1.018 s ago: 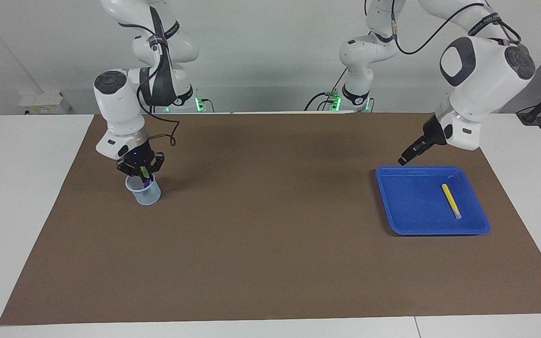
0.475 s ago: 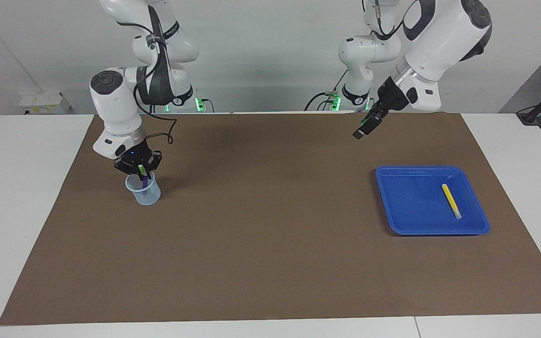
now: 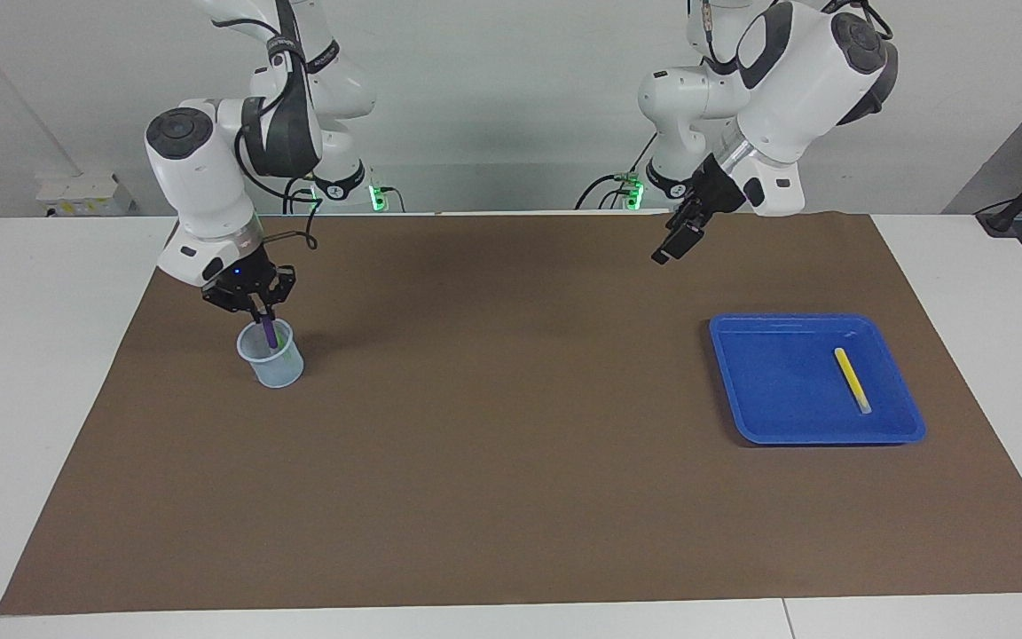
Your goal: Right arm passes pens to left for tray arrangement
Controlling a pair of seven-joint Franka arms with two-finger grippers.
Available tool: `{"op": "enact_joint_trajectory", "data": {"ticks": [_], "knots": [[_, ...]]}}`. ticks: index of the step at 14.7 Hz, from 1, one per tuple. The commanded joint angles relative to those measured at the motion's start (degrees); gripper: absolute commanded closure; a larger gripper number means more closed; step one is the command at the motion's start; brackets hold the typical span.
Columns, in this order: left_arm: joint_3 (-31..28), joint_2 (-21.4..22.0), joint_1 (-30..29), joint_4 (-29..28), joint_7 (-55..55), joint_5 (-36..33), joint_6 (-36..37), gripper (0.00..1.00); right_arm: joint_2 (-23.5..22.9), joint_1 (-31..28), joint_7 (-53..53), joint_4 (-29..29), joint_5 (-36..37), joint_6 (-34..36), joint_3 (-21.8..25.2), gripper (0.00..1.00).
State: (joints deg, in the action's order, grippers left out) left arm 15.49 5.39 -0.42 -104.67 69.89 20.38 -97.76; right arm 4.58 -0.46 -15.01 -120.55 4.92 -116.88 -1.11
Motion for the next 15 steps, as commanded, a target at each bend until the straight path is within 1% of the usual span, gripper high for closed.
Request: {"op": "enact_joint_trajectory", "data": {"ticks": [1,3,7,8,9,10,13,15], "knots": [[-0.20,2.35,-0.29,-2.47,0.25,0.80,-1.47,0.21,1.39,-0.77,-2.21,0.41,0.79,1.39,-0.39,1.00],[-0.11,2.70,-0.20,-3.08,0.78,0.80,-1.47,0.19,1.75,-0.85,-2.56,1.63,0.36,4.10,-0.13,1.00],[-0.11,3.32,-0.11,-4.40,0.95,0.80,-1.73,0.17,2.62,-0.85,-4.15,6.81,-2.18,11.39,-0.04,1.00],[-0.11,3.58,-0.11,-4.40,0.87,0.80,-1.73,0.14,2.97,-0.85,-4.15,7.69,-3.67,13.06,0.22,1.00],[-0.11,3.58,-0.03,-4.57,0.86,0.80,-1.73,0.05,3.41,-0.94,-4.50,8.40,-5.86,14.65,0.31,1.00],[-0.11,3.67,-0.11,-4.66,0.95,0.80,-1.73,0.00,4.11,-1.03,-4.85,8.58,-7.80,15.88,0.40,1.00],[-0.02,3.67,-0.03,-4.75,1.04,0.80,-1.64,0.00,5.96,-1.12,-4.85,8.93,-11.67,18.52,0.58,1.00],[-0.11,3.67,0.15,-4.75,0.95,0.80,-1.64,0.00,6.49,-1.29,-4.94,8.93,-16.32,20.10,1.89,1.00]]}}
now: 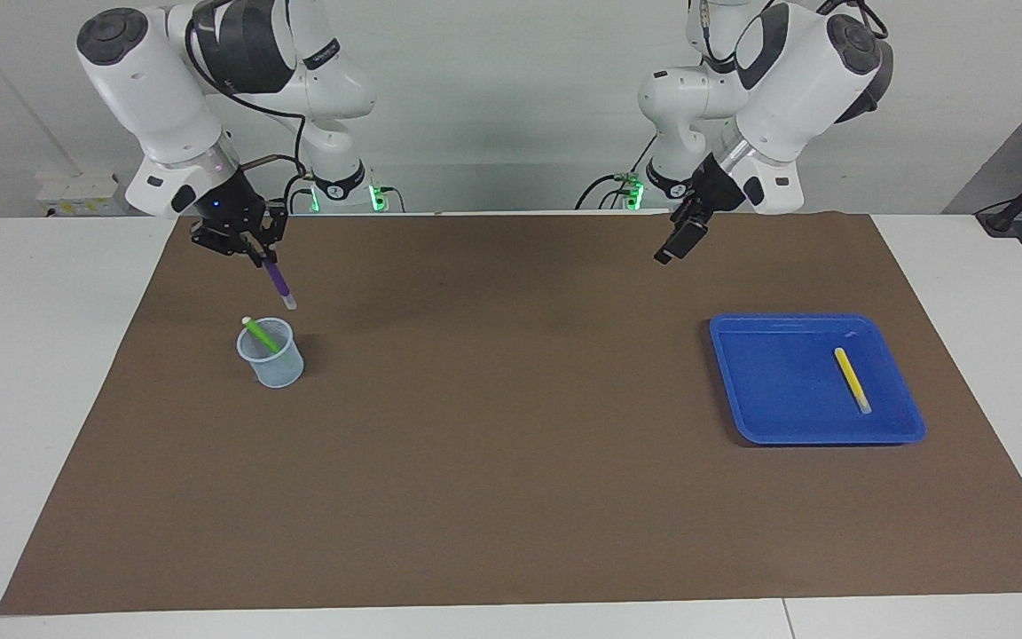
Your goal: Right arm passes pens to left for tray arrangement
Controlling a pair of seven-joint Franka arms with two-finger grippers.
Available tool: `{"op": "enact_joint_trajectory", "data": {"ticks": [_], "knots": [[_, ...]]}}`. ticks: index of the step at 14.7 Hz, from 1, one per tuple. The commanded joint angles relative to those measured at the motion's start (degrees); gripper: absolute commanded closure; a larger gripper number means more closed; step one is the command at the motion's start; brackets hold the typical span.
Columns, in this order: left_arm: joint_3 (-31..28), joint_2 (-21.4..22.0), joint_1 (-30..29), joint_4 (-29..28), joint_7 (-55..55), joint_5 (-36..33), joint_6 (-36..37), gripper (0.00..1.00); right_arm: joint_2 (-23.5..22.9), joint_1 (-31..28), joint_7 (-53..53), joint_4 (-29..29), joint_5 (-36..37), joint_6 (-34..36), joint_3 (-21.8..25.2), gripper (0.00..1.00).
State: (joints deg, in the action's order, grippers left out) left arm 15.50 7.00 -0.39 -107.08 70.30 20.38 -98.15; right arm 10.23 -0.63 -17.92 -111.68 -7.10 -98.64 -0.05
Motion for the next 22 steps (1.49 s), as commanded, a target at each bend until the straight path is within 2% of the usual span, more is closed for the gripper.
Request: {"op": "enact_joint_trajectory", "data": {"ticks": [1,7,10,17,22], "knots": [[-0.12,2.05,0.30,-2.34,0.54,0.80,-1.25,0.00,1.02,-1.22,-2.03,0.05,-7.37,2.65,1.01,1.00],[-0.03,2.40,-0.13,-2.95,1.07,0.89,-1.86,0.00,1.37,-0.78,-1.42,-0.12,-21.62,5.30,1.89,1.00],[0.05,2.49,0.21,-3.39,5.35,1.06,-2.30,0.00,1.55,-0.52,-1.15,-0.47,-27.50,6.00,1.81,1.00],[0.23,2.41,2.58,-3.83,27.13,1.50,-7.39,0.00,2.08,0.71,-0.36,-2.32,-39.38,6.09,1.45,1.00],[0.23,0.91,10.30,-1.11,47.36,1.41,-11.53,0.00,2.78,2.38,-0.54,-3.81,-44.39,6.27,1.36,1.00]]}}
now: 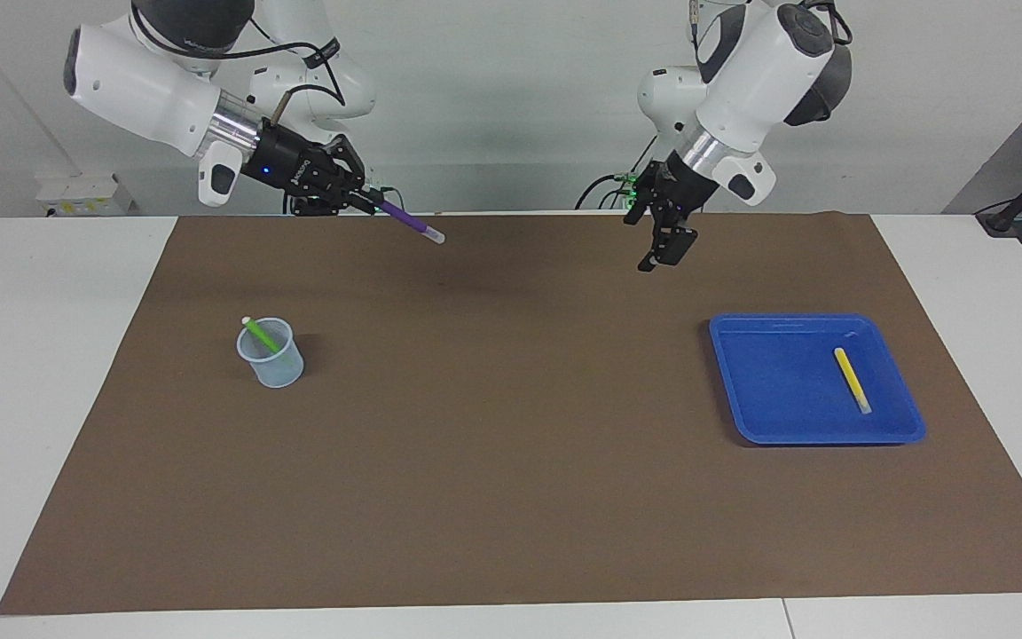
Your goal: Right arm passes pens to left for tray arrangement
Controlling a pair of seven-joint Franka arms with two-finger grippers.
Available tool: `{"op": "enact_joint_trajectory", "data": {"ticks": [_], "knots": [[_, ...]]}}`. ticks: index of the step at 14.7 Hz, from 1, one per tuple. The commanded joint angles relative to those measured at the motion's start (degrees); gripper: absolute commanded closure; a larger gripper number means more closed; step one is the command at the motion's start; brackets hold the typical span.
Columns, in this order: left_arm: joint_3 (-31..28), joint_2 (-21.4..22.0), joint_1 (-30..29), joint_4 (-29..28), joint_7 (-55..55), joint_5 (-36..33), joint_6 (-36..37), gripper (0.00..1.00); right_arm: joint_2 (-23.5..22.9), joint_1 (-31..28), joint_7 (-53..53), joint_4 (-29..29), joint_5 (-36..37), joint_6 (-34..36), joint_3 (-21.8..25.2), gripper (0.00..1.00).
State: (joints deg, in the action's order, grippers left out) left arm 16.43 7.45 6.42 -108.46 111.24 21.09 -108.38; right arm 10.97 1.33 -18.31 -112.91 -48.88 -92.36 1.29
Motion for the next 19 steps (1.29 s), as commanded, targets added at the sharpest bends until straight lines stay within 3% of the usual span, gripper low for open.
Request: {"op": "enact_joint_trajectory", "data": {"ticks": [1,7,10,15,19], "knots": [[-0.69,0.46,4.99,0.53,9.57,0.62,-1.40,0.00,2.38,0.69,-0.23,-3.01,-3.49,-0.01,0.03,1.00],[-0.08,0.55,14.31,2.73,29.71,-0.08,-1.66,0.00,2.65,2.88,-0.06,-3.98,-8.32,0.08,0.03,1.00],[0.27,0.46,17.04,1.86,34.46,-0.87,-12.08,0.00,2.91,3.32,0.03,-4.33,-9.39,-0.01,0.03,1.00],[0.54,-0.24,21.34,1.41,34.92,-1.22,-20.29,0.01,3.00,3.24,0.03,-4.42,-9.57,0.08,0.03,1.00],[0.54,-0.42,24.95,0.54,35.09,-1.83,-24.59,0.11,3.00,3.33,0.03,-4.34,-10.18,0.08,0.03,1.00]]}}
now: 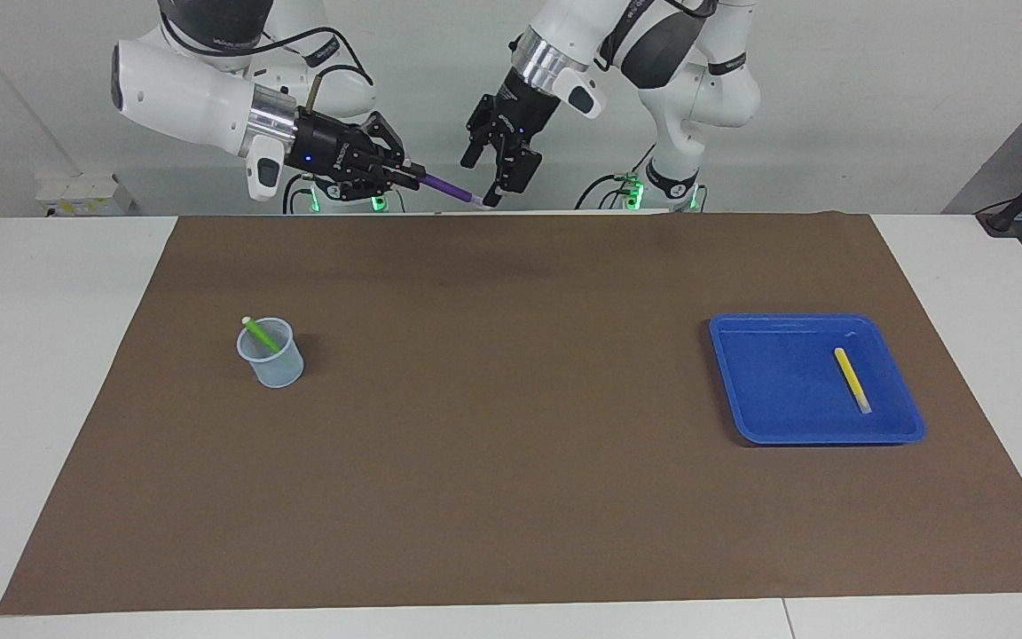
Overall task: Right arm passes pens to left for tray arrangement
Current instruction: 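Close the left gripper on the purple pen held by the right gripper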
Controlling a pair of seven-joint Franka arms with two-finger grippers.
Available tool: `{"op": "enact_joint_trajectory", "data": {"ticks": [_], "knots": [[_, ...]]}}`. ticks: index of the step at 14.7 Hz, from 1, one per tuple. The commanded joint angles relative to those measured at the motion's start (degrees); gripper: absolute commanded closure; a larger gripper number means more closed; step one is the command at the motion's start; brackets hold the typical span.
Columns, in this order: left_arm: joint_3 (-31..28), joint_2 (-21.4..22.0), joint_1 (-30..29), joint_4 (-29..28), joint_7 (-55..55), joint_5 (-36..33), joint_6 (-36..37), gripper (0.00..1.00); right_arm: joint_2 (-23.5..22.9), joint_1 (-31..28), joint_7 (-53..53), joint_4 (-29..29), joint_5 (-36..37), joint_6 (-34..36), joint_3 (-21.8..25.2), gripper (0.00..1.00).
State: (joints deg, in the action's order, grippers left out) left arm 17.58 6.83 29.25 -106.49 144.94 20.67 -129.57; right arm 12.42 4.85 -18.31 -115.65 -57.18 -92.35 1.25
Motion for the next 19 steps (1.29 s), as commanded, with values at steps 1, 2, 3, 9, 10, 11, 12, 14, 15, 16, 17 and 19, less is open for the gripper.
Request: {"op": "enact_joint_trajectory", "data": {"ticks": [1,2,3,9,10,11,12,14,15,16,17,19], "knots": [[-0.61,-0.15,2.21,-1.79,1.57,-1.51,-4.27,0.16,1.56,-0.19,0.03,-1.69,-1.89,0.06,0.06,1.00],[-0.53,-0.59,2.22,-1.88,1.74,-1.60,-4.54,0.22,1.56,-0.19,0.03,-1.60,-1.97,0.06,0.06,1.00],[-0.53,-0.68,2.22,-2.06,1.74,-1.69,-4.63,0.23,1.56,-0.19,0.03,-1.60,-1.97,0.06,0.06,1.00],[-0.53,-0.68,3.45,-2.59,1.75,-3.09,-4.81,0.49,1.56,-0.19,0.03,-1.60,-2.06,0.06,0.06,1.00],[-0.53,-0.68,3.45,-2.59,1.83,-3.71,-4.81,0.54,1.56,-0.19,0.03,-1.60,-2.06,-0.03,0.06,1.00],[-0.53,-0.68,3.45,-2.59,1.83,-3.80,-4.81,0.58,1.56,-0.19,0.03,-1.60,-2.06,0.06,0.06,1.00],[-0.53,-0.68,3.53,-2.59,1.83,-3.89,-4.81,0.65,1.56,-0.19,0.03,-1.69,-2.15,-0.03,0.06,1.00],[-0.53,-0.85,4.41,-2.59,1.83,-5.11,-4.81,0.86,1.56,-0.19,0.03,-1.60,-2.15,-0.03,0.06,1.00],[-0.53,-0.94,4.93,-2.59,1.92,-5.64,-4.72,0.91,1.56,-0.19,0.03,-1.69,-2.41,-0.03,0.06,1.00],[-0.53,-0.94,5.03,-2.59,1.92,-5.73,-4.81,0.95,1.56,-0.19,0.03,-1.60,-2.85,0.06,0.06,1.00],[-0.53,-0.94,5.03,-2.59,2.53,-5.82,-4.72,1.00,1.56,-0.19,0.03,-1.69,-2.85,0.06,0.06,1.00],[-0.53,-0.94,5.20,-2.59,4.46,-8.44,-4.72,1.00,1.56,-0.19,0.03,-1.69,-3.03,0.06,0.06,1.00]]}}
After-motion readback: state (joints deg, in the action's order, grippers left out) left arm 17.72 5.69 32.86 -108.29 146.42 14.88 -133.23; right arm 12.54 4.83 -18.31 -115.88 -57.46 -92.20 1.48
